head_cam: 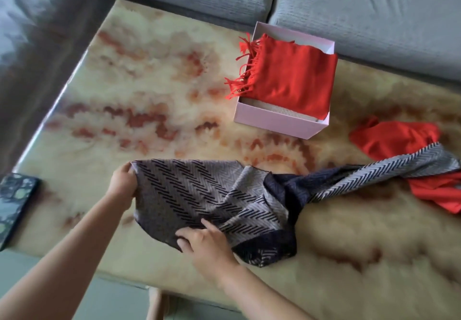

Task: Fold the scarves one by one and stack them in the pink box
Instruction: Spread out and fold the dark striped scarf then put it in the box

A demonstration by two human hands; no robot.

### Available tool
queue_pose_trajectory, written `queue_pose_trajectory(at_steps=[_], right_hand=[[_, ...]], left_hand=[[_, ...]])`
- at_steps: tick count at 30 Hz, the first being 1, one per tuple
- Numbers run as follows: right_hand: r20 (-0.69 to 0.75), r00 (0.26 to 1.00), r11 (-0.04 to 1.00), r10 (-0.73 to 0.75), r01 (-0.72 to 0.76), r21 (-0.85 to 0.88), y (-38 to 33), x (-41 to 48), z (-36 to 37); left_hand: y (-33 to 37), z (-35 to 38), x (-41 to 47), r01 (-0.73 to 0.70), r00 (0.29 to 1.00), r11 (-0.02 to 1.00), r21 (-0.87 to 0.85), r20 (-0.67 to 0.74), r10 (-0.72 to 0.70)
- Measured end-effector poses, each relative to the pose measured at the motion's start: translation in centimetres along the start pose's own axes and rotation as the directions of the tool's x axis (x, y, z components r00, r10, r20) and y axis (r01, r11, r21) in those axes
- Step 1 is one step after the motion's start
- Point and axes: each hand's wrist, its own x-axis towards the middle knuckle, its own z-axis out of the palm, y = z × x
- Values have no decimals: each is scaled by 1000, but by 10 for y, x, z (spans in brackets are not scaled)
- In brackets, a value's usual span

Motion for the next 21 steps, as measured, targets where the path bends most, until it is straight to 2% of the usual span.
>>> queue_pose_trajectory(at_steps=[3,4,6,8,10,12,13,16,18,21], right_hand=[[-201,979,997,-18,31,64,1,13,-5],[-281,959,996,26,-1,91,8,19,-12],[-350,925,988,148,-120,102,24,34,-31],[-338,900,961,277,-260,96,41,53,-51],[-265,892,930,367,-361,72,51,74,-68],[-201,883,902,424,-431,14,59,94,-76],[-165,875,886,456,-463,-6,64,104,-79],[-29,852,852,522,-523,-16,64,133,-78],[22,865,866,501,-500,-23,57,151,-71],[12,896,895,444,-443,-44,41,173,-61]], left_hand=[[-6,-26,3,54,998,964,-262,49,-43],[-6,-34,3,73,995,935,-348,83,-47],[-10,-47,5,93,987,860,-502,158,-15],[-15,-57,5,138,982,768,-625,189,-23],[-17,-66,6,229,970,662,-714,222,-96],[-22,-74,9,247,968,618,-747,212,-131],[-26,-77,10,246,969,647,-722,202,-143],[-37,-80,7,129,991,836,-534,89,-97],[-43,-77,9,79,997,864,-496,48,-64],[-42,-75,9,-17,1000,917,-399,16,25]])
